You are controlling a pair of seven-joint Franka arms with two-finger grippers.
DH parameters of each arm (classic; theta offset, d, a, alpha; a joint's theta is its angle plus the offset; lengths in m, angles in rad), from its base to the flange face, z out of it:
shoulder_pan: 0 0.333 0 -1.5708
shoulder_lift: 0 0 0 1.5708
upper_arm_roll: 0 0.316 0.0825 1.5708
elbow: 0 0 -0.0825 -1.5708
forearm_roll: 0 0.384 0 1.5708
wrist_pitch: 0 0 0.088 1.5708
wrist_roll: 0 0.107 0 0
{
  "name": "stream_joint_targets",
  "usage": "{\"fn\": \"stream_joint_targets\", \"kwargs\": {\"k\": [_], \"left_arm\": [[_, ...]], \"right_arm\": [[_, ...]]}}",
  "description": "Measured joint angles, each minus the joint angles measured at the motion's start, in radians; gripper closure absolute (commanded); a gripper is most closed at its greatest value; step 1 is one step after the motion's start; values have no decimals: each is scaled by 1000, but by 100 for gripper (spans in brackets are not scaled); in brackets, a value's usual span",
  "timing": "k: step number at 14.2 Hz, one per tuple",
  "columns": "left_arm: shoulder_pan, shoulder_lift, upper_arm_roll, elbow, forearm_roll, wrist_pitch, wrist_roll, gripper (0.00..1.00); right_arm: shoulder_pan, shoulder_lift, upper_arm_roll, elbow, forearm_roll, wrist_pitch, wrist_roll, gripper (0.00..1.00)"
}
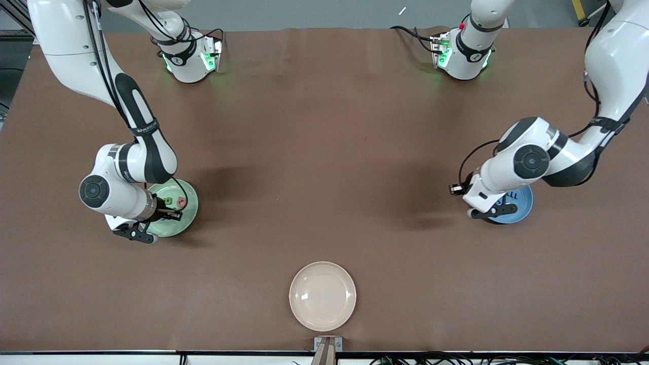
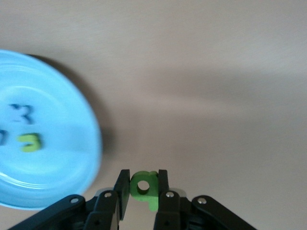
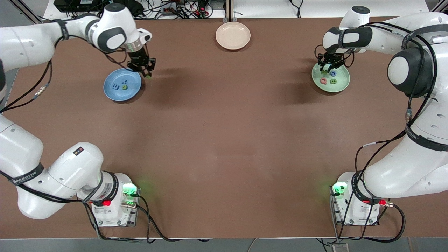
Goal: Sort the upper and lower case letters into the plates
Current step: 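Place the a in the blue plate while the right gripper places Z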
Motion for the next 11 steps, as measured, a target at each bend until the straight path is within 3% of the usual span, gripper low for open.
{"fn": "stream_joint_targets", "kwargs": {"k": [4, 11], "left_arm": [[182, -1, -39, -106, 88, 1, 132, 82], [286, 0, 0, -167, 235, 31, 239, 82]], "right_arm": [[-2, -3, 0, 14, 0, -53, 0, 0], [-1, -117, 2, 94, -31, -308, -28, 0]]}}
